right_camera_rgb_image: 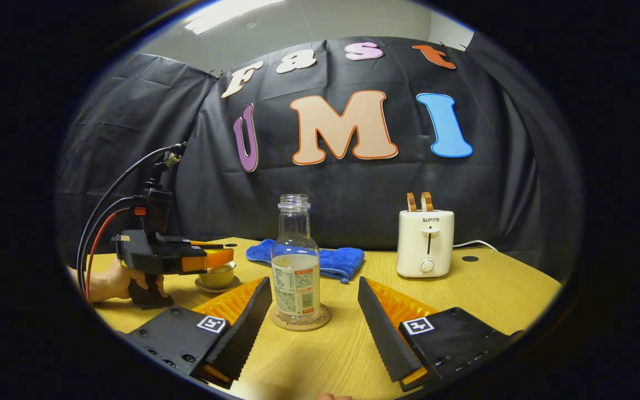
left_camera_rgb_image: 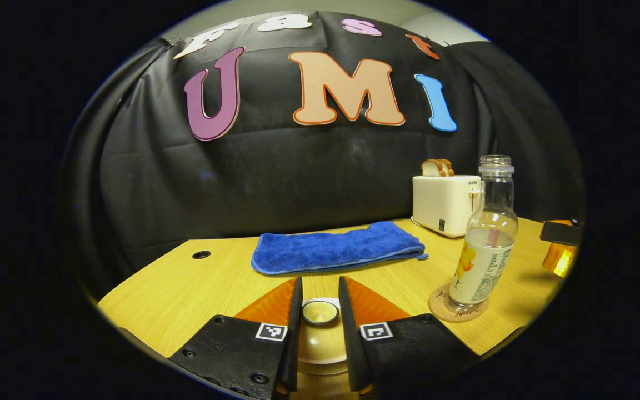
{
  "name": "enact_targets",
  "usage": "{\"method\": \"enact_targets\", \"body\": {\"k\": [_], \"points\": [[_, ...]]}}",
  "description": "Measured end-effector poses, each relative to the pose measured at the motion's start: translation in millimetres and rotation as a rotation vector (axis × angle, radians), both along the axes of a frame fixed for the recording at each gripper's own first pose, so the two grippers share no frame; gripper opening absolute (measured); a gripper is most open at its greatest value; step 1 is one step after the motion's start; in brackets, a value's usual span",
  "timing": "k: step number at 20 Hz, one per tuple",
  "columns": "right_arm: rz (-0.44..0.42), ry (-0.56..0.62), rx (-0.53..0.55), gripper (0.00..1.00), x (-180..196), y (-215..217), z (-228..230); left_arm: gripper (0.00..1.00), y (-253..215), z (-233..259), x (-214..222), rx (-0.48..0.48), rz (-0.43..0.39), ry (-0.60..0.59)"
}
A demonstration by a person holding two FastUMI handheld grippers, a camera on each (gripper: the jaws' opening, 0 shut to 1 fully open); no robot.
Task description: Open the teacup lid with one hand, grasp the water bottle and pour water into the teacup with the other hand; after pouring, place the water bottle on the coaster and then close the teacup lid.
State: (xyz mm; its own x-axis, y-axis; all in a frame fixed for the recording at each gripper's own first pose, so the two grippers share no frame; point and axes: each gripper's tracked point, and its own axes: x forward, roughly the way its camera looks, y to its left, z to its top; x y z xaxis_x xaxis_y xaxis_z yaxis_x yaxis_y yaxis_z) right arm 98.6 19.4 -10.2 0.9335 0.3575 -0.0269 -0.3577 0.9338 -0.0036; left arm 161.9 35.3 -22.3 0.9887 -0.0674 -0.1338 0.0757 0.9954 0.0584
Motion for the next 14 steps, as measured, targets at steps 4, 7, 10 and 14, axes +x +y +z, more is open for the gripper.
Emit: {"method": "enact_targets", "body": {"k": [4, 7, 10, 14], "points": [[0.000, 0.000, 0.000, 0.92, -1, 0, 0, 0.51, 2, 4, -3, -0.022, 0.004, -0.030], [0.000, -0.002, 0.000, 0.92, 2, 0, -2, 1.00, 7, 12, -8, -0.032, 0.017, -0.083], [-0.008, -0.002, -0.001, 0.92, 1, -2, -3, 0.95, 16, 19, -14, -0.074, 0.055, -0.128], [-0.044, -0.004, -0.003, 0.98, 2, -9, -1, 0.96, 25, 16, -33, -0.068, 0.116, -0.118]]}}
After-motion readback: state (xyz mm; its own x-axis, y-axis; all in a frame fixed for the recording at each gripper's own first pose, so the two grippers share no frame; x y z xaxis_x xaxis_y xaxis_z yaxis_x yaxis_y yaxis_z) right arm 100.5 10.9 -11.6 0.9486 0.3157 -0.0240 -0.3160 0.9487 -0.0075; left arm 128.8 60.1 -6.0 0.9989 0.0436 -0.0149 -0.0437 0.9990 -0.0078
